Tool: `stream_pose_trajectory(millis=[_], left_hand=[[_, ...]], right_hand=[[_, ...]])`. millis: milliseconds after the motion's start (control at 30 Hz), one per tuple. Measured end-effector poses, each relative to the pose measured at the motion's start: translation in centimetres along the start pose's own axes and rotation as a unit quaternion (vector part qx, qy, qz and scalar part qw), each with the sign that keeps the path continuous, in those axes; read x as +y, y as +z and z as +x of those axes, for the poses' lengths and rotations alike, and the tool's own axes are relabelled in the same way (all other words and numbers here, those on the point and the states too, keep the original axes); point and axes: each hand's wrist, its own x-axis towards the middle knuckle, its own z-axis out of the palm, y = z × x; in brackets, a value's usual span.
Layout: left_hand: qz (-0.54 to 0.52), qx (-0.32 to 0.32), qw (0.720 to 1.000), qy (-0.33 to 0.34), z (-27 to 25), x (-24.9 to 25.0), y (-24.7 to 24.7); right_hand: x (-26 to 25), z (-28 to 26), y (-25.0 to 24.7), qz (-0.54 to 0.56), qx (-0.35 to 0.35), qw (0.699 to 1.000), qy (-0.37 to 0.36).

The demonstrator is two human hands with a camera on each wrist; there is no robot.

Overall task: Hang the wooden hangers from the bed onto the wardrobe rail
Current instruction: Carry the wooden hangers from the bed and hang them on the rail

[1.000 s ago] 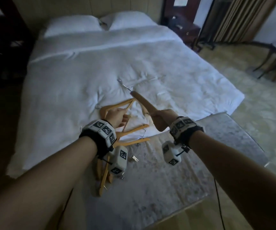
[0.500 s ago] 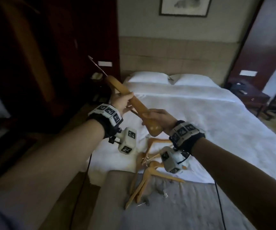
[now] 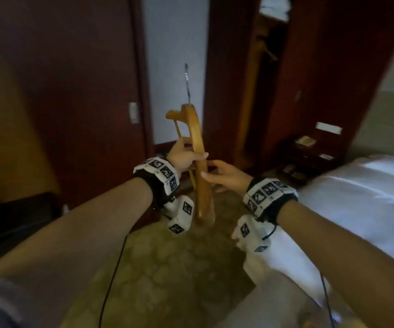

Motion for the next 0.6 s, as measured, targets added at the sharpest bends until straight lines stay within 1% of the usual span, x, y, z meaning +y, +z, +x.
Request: stream_pose_trajectory(millis=[100, 167, 267, 333, 433, 500, 600], left_hand=[[0.022, 0.062, 0.998, 0.024, -2.0, 1.7, -9.2], [0.026, 0.106, 0.994, 0.031, -3.4, 2.5, -15.5], [0.055, 0.151, 0.986, 0.038, -5.6, 3.1, -24.7], [0.084, 0.175, 0.98, 0.037, -6.8, 3.5, -30.6], [0.115, 0.216, 0.969, 0.041, -7.9, 4.0, -39.1], [0.124, 0.233, 0.964, 0.042, -8.4, 4.5, -43.6], [0.147, 0.253, 0.955, 0.044, -8.4, 5.5, -49.4]], right_hand=[[-5.3, 4.9, 8.1, 0.02, -0.026, 0.997, -0.063], [-8.8, 7.3, 13.5, 0.028, -0.053, 0.995, -0.083], [-13.3, 10.3, 21.8, 0.018, -0.101, 0.988, -0.112], [-15.9, 12.2, 27.0, 0.005, -0.1, 0.987, -0.129], [-19.2, 15.0, 34.2, -0.004, -0.063, 0.989, -0.137], [-20.8, 16.8, 38.3, -0.006, -0.06, 0.987, -0.15], [-23.5, 19.8, 43.6, -0.006, -0.075, 0.985, -0.156]])
